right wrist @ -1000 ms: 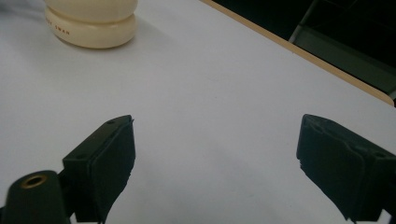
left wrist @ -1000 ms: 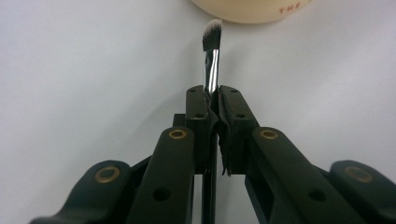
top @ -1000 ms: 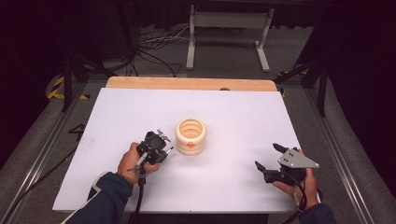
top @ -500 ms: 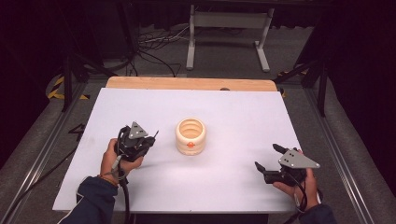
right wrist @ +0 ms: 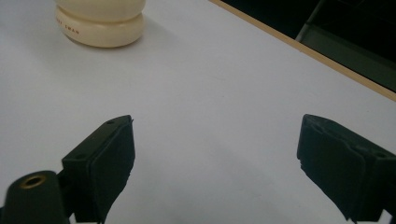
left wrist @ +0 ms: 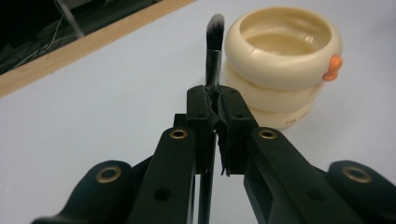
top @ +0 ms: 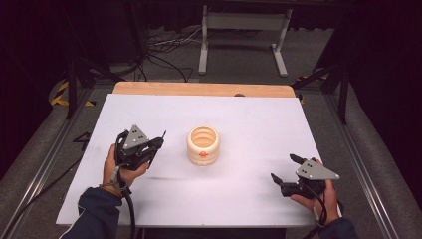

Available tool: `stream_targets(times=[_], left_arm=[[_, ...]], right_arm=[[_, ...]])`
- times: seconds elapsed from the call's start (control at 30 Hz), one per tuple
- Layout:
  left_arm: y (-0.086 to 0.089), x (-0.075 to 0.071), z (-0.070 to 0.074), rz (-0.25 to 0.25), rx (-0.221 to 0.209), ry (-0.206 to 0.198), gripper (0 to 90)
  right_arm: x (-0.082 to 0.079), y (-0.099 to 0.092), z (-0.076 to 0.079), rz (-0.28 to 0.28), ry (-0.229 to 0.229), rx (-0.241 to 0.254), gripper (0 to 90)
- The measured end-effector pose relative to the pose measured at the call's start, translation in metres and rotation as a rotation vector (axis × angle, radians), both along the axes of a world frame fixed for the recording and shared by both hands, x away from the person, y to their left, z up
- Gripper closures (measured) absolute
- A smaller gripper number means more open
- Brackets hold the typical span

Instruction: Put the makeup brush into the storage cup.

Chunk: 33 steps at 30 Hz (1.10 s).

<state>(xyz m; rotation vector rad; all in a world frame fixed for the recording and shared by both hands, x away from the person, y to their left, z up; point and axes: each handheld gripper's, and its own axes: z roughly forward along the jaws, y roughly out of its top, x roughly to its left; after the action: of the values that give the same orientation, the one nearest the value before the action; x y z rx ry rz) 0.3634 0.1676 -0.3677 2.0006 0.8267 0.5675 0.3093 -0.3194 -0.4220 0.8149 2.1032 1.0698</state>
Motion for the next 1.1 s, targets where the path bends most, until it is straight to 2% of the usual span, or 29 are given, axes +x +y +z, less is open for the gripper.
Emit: stream_targets(times=[0.43, 0.7, 0.93, 1.1], left_arm=[[-0.003, 0.001, 0.026, -0.05, -0.14, -0.098, 83.7], [-0.013, 0.006, 0.038, -0.077, -0.164, -0.137, 83.8], [-0.025, 0.011, 0.046, -0.111, -0.207, -0.156, 83.8], [-0.034, 0.016, 0.05, -0.127, -0.217, -0.162, 83.8]], right_arm=[[0.0, -0.001, 0.001, -0.004, -0.008, 0.0, 11.8], [-0.001, -0.002, 0.001, -0.004, -0.014, 0.004, 11.7], [-0.001, -0.003, 0.001, -0.008, -0.011, 0.004, 11.7], [-0.001, -0.003, 0.002, -0.008, -0.01, 0.009, 11.7]])
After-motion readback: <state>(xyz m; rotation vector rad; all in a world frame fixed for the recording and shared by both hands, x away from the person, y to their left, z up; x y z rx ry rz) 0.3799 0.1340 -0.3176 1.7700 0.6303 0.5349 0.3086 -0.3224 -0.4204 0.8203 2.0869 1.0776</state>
